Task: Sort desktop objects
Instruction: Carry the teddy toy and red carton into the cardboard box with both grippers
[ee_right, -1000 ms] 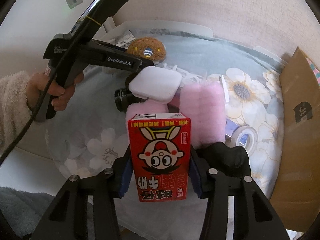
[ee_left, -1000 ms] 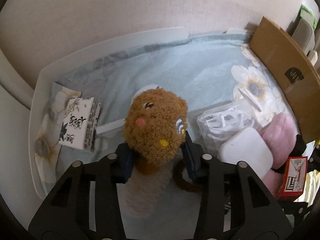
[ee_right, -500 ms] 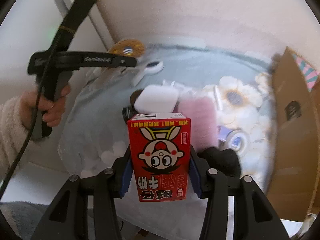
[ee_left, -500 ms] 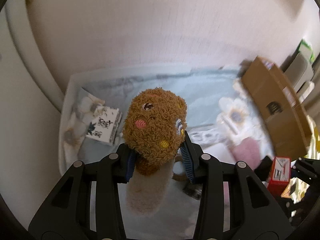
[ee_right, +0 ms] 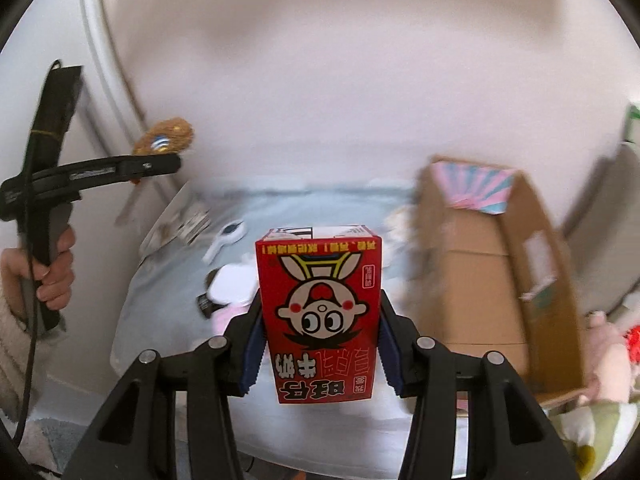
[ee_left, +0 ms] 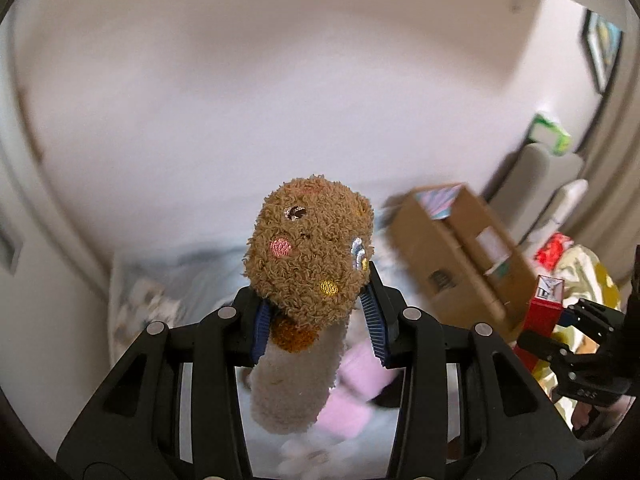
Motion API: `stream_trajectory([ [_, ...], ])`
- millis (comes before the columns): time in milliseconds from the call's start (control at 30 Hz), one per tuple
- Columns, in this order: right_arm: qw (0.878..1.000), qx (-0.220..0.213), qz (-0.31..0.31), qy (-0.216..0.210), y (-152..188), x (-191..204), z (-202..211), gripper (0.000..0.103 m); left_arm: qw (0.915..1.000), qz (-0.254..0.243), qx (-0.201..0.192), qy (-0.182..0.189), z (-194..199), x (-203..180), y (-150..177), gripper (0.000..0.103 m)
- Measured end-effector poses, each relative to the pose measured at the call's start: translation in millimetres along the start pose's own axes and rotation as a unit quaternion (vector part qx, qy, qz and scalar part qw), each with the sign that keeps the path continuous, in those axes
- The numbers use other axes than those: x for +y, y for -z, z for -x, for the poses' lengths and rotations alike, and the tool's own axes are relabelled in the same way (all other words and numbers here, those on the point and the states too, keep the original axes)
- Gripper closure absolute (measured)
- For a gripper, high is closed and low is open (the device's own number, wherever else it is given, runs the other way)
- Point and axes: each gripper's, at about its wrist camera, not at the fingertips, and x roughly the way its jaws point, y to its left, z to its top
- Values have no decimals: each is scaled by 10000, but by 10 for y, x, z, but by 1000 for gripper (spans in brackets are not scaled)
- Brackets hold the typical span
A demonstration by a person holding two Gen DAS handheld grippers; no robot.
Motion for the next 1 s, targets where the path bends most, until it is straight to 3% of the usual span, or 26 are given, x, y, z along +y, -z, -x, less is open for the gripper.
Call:
stream_trajectory([
  [233, 9972, -205, -425, 579, -10, -628, 319, 57, 9967, -434, -180, 661, -179, -884, -405, 66],
  [400, 9950, -83, -709, 700, 29, -1003, 321, 57, 9933, -706, 60, 917, -626, -1552, -581, 66],
  [700, 9946, 223, -871, 510, 128, -1509, 4, 57, 9869, -1205, 935, 519, -1774, -2355, -551, 66],
  [1000, 9926, 761, -917, 253, 324, -1673, -430, 57, 9758, -1421, 1655, 147, -2452, -2552, -295, 66],
])
